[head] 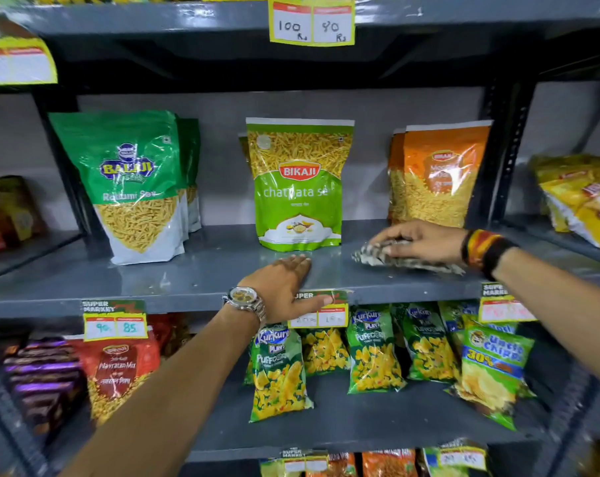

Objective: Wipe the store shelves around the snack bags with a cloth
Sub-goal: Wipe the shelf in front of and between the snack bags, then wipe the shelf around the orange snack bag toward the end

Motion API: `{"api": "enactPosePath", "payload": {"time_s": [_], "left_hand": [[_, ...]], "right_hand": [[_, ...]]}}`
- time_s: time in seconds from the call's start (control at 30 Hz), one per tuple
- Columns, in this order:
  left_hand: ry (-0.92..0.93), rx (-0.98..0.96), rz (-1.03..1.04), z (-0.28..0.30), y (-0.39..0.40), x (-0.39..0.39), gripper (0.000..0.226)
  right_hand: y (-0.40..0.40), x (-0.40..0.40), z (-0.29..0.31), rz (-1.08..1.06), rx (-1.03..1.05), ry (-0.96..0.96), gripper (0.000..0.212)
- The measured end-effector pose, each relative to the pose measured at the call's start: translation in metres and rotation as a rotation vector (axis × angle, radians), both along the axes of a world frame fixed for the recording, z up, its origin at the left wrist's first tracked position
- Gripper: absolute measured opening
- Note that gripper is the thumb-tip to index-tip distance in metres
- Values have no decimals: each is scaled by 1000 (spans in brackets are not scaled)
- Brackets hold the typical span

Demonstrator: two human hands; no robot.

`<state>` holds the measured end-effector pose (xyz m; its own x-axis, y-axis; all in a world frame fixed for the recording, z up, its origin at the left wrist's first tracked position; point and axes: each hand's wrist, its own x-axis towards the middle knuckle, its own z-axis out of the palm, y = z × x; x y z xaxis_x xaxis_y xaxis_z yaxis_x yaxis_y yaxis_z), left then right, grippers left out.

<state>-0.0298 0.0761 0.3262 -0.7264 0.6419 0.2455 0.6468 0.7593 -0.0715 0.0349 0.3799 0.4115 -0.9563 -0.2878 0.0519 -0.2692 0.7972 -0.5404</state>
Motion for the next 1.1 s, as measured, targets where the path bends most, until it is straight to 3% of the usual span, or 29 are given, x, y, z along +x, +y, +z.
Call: {"api": "enactPosePath", "payload": {"time_s": [0.17,0.33,0.43,0.53,0.77,0.93,1.1], "left_hand": [[-4,-1,-3,1,-1,1,112],[-15,-15,-14,1,-1,0,111],[-16,-43,-27,7,2,1,108],[17,-101,-48,14,17,4,107],[-20,-71,-80,11,49,7,99],[-29,-39,-75,9,49,4,99],[-44,-1,-76,10,46,5,100]], "right_hand": [[-24,-11,-21,-179,48,93,33],[-16,33,-19,41,65,-62,32],[13,36,-6,-56,-7,14,32],[29,3,-3,-177,-76,168,33],[17,-102,-17,-211,-172,283,29],[16,-175,-26,-249,-237,311,30],[21,-235,-26,-221,-144,293,29]]}}
